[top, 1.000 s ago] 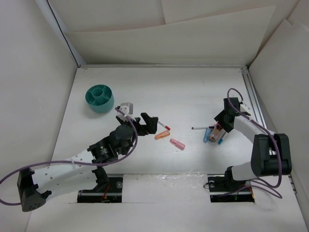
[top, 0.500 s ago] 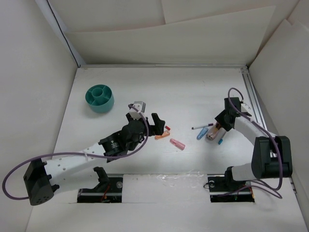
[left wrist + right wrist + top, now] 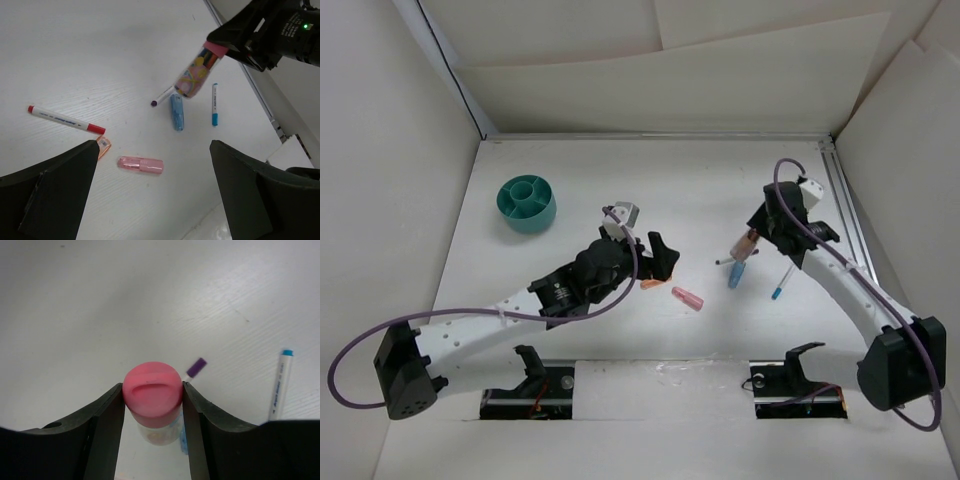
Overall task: Sort the stationery into containers
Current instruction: Pick up the stationery from the center of the board, then place the stationery in the storage box.
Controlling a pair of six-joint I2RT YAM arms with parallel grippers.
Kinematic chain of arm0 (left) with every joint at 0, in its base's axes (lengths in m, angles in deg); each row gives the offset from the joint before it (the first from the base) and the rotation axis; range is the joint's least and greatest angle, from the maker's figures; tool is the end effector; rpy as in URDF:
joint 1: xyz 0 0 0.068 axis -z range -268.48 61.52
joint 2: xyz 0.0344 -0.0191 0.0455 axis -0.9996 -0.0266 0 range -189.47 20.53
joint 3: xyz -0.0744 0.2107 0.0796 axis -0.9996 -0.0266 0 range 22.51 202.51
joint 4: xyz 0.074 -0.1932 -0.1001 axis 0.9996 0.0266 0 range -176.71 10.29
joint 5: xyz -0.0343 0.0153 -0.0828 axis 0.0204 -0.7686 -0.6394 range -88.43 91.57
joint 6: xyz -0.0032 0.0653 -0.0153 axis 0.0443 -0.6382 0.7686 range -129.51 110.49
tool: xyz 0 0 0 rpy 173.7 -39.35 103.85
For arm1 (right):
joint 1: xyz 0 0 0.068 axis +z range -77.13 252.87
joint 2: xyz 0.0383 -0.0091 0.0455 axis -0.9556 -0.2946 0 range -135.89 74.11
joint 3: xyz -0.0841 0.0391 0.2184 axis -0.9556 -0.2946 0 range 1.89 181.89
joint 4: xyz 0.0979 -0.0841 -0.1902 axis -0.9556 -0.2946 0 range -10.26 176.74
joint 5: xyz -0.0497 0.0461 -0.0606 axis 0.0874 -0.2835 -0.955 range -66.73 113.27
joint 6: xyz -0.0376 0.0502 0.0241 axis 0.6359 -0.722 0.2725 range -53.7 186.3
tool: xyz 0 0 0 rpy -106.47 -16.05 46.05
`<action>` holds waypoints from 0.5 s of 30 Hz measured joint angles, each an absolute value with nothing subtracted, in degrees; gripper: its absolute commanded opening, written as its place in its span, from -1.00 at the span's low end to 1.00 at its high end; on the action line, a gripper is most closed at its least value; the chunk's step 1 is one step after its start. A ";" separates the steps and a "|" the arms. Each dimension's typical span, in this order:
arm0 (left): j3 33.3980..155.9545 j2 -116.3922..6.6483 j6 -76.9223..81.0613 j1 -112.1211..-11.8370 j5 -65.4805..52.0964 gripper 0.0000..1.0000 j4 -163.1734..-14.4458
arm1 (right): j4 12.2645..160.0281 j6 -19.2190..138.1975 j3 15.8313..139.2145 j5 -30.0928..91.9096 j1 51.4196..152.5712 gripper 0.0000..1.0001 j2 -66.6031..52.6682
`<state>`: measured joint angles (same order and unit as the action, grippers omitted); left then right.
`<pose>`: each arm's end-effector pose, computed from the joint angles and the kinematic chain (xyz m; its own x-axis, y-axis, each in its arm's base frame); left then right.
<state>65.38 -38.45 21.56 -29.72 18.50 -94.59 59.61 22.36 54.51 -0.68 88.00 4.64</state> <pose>0.1411 -0.2024 0.2892 -0.4084 -0.2785 -0.8693 0.5342 0.6993 -0.4750 0.2452 0.0437 0.2369 -0.4526 0.5346 -0.7137 0.4964 0.8159 0.2963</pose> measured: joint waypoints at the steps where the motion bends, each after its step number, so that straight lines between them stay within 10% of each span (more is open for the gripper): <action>1: 65.95 -38.75 21.34 -29.72 17.73 0.84 -94.56 | 59.58 22.78 55.71 -1.33 90.10 -0.48 4.64; 15: 69.31 -38.75 23.33 -29.72 19.55 0.74 -89.14 | 62.01 27.96 72.61 -8.61 113.56 -0.54 -15.21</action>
